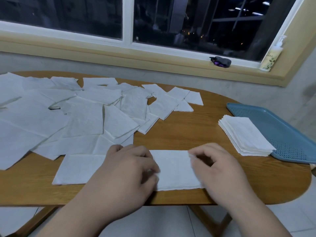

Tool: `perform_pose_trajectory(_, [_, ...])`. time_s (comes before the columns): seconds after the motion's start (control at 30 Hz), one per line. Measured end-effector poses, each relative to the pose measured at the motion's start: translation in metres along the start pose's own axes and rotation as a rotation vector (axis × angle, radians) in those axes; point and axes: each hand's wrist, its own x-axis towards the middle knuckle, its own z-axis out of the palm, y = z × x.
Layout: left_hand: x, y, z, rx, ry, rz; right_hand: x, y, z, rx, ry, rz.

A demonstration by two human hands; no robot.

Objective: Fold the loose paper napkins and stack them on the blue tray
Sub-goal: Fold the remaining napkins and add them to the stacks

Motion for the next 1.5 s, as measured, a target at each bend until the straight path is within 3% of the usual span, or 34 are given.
perform_pose_trajectory(0.07, [0.000,0.000,-0.001,-0.018,0.017,0.003,0.015,-0.006,-0.008,0.045,0.000,0.041])
perform_pose_trajectory(0.5, [0.006,-0.008,0.006,0.010,0.067,-0.006,0.182,0.005,0.033,-0.361,-0.210,0.122])
perform_pose_trajectory(0.97, [0.006,-0.008,0.008,0.020,0.075,-0.004,0.125,0.020,0.009,-0.610,-0.127,0.174])
perform_pose_trajectory(1.13, [0.004,-0.007,0.008,0.030,0.087,0.006,0.067,0.028,-0.006,-0.524,-0.014,0.173])
perform_pose_trajectory(1.33, [0.000,-0.007,0.005,-0.037,0.170,0.018,-0.001,0.014,-0.023,-0.247,0.215,0.105])
perform_pose_trajectory(1.5, [-0.003,-0.006,-0.003,-0.171,0.209,-0.009,-0.012,-0.019,-0.042,0.043,0.159,0.024])
